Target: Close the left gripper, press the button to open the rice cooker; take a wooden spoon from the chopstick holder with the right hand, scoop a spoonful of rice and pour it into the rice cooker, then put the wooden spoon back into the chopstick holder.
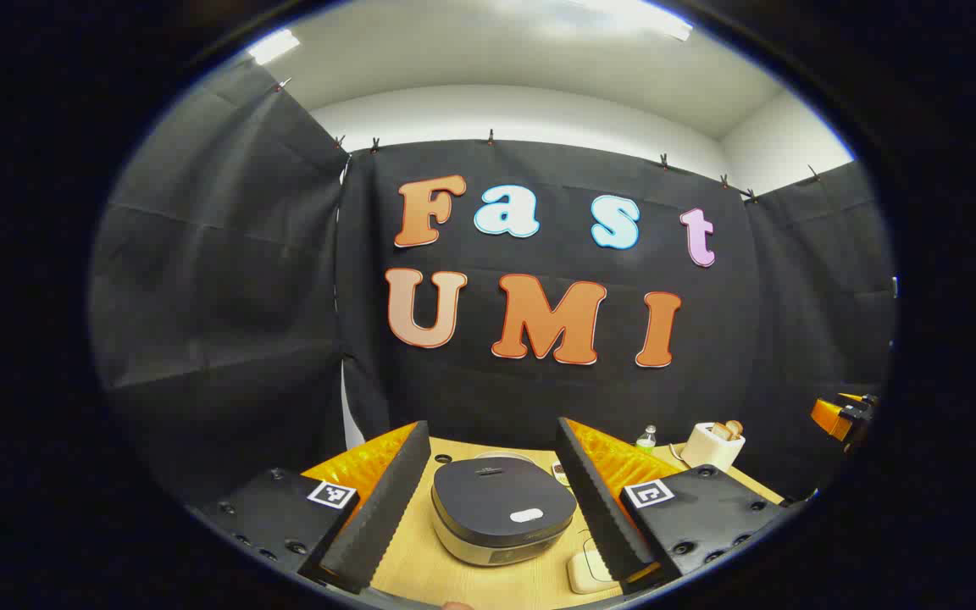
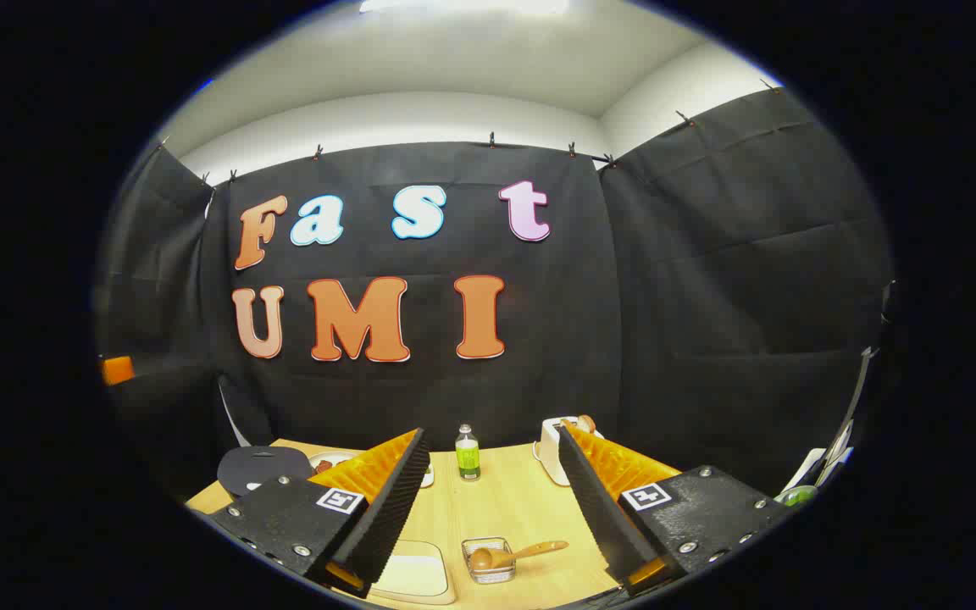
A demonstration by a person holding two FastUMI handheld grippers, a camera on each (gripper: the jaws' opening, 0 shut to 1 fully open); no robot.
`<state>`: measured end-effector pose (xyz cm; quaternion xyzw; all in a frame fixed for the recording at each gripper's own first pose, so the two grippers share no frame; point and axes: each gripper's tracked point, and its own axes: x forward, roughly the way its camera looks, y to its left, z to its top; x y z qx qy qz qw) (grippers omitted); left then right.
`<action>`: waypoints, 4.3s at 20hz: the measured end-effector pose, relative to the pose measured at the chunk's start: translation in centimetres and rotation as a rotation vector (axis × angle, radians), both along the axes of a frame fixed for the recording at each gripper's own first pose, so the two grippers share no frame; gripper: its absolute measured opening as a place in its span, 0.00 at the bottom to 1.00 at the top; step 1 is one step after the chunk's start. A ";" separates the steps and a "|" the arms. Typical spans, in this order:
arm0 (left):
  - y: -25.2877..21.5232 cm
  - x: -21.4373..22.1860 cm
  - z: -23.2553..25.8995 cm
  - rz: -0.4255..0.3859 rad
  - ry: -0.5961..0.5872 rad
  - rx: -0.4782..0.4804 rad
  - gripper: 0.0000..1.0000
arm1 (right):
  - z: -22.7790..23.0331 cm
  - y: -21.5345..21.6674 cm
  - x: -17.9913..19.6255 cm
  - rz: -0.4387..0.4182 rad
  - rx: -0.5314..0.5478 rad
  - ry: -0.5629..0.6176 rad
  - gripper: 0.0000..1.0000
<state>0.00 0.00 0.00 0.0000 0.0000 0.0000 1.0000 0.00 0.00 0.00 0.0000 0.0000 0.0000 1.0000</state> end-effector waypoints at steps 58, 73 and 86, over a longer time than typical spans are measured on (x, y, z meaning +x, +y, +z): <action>-5.8 13.8 -24.8 -0.127 0.545 0.040 0.04 | -2.8 -4.7 2.9 -0.061 -0.023 0.087 0.95; -5.5 13.2 -24.2 -0.147 0.616 -0.083 0.00 | -5.2 -5.2 3.6 -0.032 -0.048 0.136 0.95; -0.5 7.1 -1.0 -0.008 0.112 -0.005 0.00 | -4.9 -5.0 3.5 0.025 -0.070 0.040 0.95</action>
